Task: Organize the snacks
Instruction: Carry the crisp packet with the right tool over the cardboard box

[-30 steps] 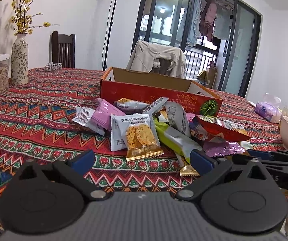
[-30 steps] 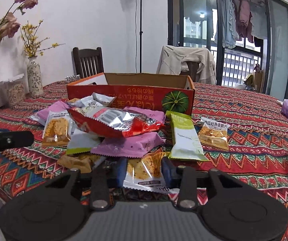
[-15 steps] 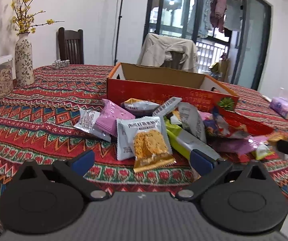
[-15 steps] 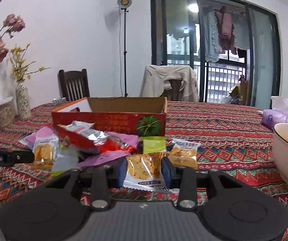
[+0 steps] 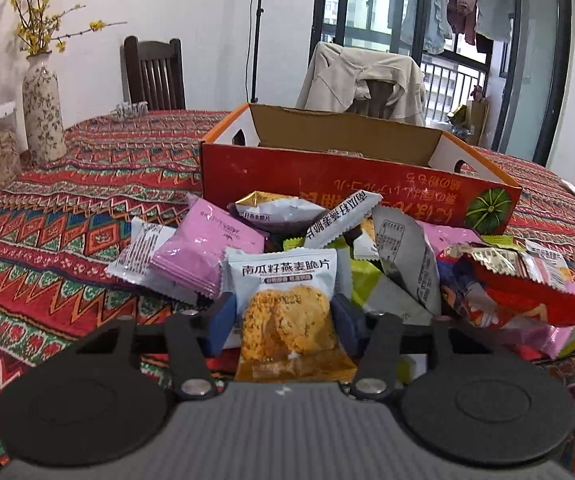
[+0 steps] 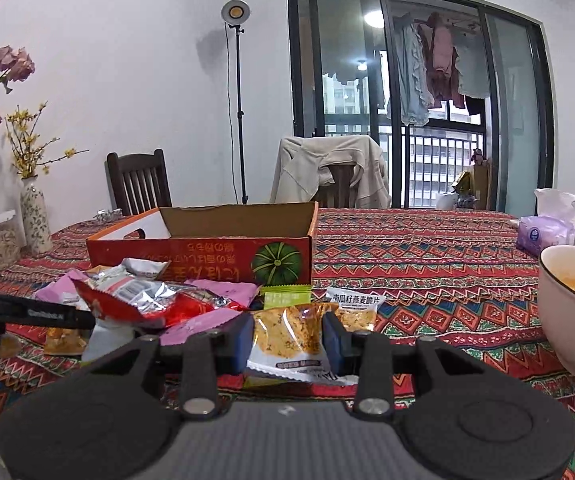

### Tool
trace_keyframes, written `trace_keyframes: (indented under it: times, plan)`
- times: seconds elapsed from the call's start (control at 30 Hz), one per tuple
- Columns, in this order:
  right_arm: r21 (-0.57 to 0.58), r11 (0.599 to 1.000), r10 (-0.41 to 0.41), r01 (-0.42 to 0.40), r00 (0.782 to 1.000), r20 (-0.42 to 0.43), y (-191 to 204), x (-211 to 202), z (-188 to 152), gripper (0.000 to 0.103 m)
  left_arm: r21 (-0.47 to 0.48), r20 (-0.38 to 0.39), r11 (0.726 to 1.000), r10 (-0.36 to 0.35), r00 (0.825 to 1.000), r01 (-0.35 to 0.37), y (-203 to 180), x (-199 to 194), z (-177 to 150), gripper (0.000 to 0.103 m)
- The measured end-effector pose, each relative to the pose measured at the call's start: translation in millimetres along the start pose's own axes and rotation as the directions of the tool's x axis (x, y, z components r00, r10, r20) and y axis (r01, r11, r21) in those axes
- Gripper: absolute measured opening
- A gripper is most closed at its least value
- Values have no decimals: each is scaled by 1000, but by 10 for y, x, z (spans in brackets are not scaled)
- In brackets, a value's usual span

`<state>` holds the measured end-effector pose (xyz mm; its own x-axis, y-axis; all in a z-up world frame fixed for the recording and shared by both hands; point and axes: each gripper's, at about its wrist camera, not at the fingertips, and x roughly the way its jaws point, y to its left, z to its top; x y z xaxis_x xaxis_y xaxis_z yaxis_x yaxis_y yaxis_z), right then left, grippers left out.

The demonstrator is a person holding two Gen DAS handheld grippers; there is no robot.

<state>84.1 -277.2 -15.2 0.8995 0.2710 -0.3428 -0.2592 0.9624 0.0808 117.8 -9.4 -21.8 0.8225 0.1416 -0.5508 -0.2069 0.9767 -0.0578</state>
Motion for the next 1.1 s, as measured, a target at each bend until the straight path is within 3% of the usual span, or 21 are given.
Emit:
trace_keyframes:
  times: [0.1, 0.47, 0.77, 1.1]
  plan:
    - [-4, 1000, 11, -11, 1000, 1, -15, 31, 1, 36, -17, 11, 999, 28, 1000, -28, 28, 13, 0, 43]
    - [-5, 1000, -1, 1, 999, 32, -117, 78, 92, 36, 62, 80, 998, -21, 997, 16, 26, -261, 71, 42]
    - [-26, 999, 28, -26, 996, 85, -10, 271, 407, 37, 54, 154, 998, -37, 987, 28, 56, -316, 441, 43]
    - [-45, 998, 53, -47, 990, 132, 129, 739, 941, 37, 72, 198, 995, -77, 977, 64, -66, -105, 1012, 43]
